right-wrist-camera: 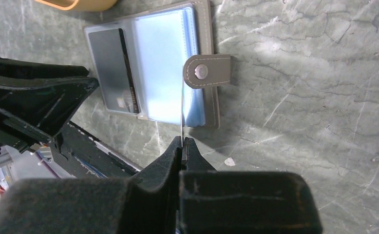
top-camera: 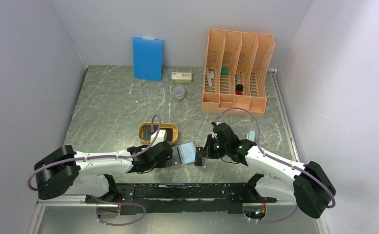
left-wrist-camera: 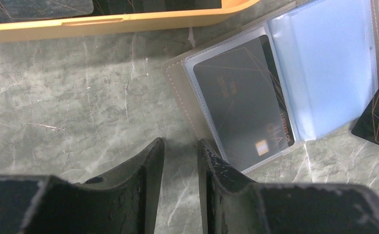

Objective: Put the credit cards into the card holder
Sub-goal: Insert the credit card into the card holder.

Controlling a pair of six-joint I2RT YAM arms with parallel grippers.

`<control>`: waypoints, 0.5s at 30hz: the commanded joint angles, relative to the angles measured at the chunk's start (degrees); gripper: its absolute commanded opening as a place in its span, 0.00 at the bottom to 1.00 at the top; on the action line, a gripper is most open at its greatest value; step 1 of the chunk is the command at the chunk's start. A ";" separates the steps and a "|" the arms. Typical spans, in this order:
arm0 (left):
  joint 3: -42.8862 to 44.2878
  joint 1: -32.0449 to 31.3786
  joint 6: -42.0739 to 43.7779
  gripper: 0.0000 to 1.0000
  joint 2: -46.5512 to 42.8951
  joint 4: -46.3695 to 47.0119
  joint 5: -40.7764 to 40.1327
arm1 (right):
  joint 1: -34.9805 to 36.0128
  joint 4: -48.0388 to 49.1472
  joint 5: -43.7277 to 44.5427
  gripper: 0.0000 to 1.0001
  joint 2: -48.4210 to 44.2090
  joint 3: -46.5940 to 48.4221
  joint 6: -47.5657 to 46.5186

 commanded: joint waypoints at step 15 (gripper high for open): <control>0.36 -0.05 9.22 0.16 3.21 8.70 5.49 | -0.72 5.19 -7.68 0.00 7.59 -1.24 2.32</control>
